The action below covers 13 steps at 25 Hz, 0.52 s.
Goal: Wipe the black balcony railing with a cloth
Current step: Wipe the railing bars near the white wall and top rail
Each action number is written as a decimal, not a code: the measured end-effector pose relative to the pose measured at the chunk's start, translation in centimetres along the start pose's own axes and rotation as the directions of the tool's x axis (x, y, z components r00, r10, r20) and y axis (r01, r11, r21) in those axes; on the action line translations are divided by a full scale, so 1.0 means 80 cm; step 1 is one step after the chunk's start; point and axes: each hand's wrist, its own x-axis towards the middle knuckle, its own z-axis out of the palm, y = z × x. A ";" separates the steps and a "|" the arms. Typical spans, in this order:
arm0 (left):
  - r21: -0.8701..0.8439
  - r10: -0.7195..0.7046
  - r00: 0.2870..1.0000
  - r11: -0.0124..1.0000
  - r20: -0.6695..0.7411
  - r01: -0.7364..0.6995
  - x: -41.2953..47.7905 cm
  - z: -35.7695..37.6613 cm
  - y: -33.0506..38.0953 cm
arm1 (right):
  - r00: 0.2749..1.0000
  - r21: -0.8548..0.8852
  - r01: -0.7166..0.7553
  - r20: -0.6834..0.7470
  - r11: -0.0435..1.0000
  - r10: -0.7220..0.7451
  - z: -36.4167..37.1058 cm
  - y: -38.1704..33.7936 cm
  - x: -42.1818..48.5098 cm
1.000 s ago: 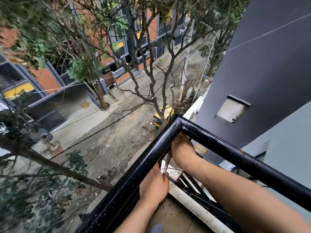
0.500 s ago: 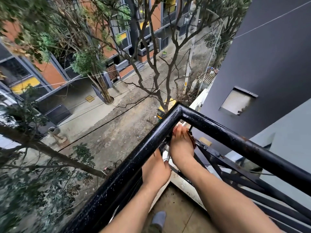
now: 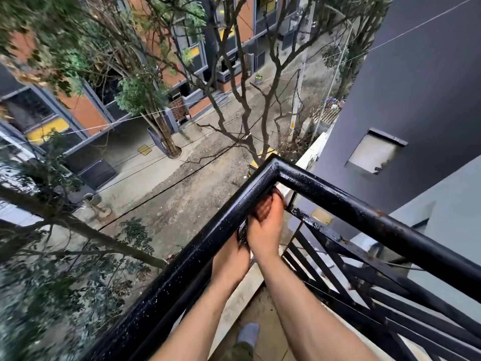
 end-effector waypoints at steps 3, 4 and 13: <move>-0.066 -0.131 0.991 0.989 -0.002 0.131 -0.005 0.000 -0.014 | 0.982 -0.306 0.164 0.142 0.938 -0.125 0.005 0.028 -0.016; -0.096 -0.197 0.980 0.976 -0.009 0.196 -0.005 -0.001 -0.016 | 0.964 -0.377 0.219 0.226 0.900 -0.140 0.003 0.046 -0.032; 0.005 0.111 0.955 0.994 -0.276 -0.114 -0.012 0.038 0.025 | 0.995 -0.318 -0.034 -0.101 0.948 0.002 -0.085 0.017 -0.012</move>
